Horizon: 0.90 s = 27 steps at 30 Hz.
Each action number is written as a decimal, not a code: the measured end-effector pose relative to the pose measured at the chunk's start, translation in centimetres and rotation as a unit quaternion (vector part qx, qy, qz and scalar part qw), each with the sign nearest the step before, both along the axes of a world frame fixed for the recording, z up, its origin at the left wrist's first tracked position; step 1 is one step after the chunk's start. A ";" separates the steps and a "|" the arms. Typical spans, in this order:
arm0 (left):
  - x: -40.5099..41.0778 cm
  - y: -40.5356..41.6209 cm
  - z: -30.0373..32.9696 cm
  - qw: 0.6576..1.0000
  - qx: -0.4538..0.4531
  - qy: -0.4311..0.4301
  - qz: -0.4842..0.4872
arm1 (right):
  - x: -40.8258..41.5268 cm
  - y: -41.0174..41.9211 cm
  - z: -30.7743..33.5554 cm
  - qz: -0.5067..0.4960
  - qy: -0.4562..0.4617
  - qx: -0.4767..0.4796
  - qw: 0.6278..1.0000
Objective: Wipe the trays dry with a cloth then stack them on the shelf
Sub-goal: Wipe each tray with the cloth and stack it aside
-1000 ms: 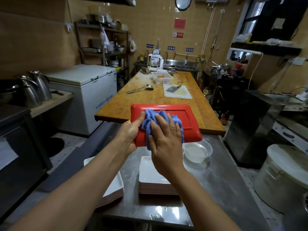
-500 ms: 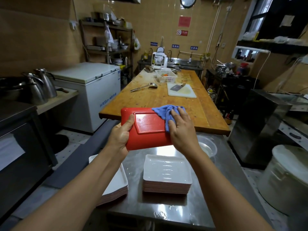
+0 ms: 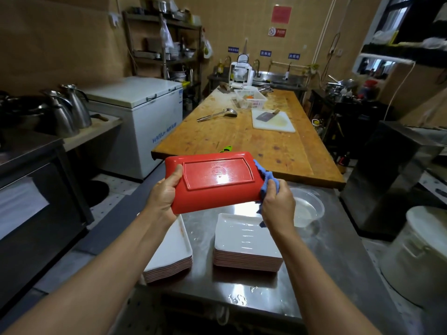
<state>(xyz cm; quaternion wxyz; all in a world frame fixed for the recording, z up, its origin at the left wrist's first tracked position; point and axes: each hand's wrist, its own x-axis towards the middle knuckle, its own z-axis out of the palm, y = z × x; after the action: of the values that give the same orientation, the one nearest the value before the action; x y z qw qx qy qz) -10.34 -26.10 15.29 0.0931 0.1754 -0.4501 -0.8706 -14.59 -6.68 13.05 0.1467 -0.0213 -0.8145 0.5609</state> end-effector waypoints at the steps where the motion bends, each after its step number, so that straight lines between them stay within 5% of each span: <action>1: 0.1 -0.2 -0.1 1.000 -0.002 0.000 0.002 | 0.0 0.0 -0.4 0.002 -0.018 -0.011 1.000; 8: 0.9 -2.9 -1.1 0.999 -0.031 0.004 0.025 | 0.7 0.1 -3.2 0.030 -0.153 -0.008 0.988; 11: 1.4 -4.8 -1.5 0.973 -0.217 0.022 0.075 | 0.7 -0.2 -3.2 0.069 -0.184 -0.073 0.978; 14: 2.0 -6.3 -2.5 0.825 -0.558 0.047 0.083 | 0.6 -0.8 -2.6 0.119 -0.197 -0.114 0.966; 16: 2.8 -6.6 -3.6 0.725 -0.682 0.058 0.077 | 0.5 -1.5 -2.5 0.145 -0.205 -0.115 0.961; 20: 4.2 -6.8 -6.5 0.575 -0.816 0.043 0.040 | 0.7 -2.7 -2.8 0.161 -0.211 -0.103 0.959; 27: 5.6 -5.7 -9.9 0.400 -0.913 0.070 -0.034 | 0.9 -3.9 -4.7 0.181 -0.231 -0.085 0.952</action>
<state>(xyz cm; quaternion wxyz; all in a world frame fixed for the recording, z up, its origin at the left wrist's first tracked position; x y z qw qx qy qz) -4.74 -31.83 5.36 0.1994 -0.0911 -0.9745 0.0479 -13.66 -10.62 8.37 -0.1518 -0.0150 -0.7659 0.6246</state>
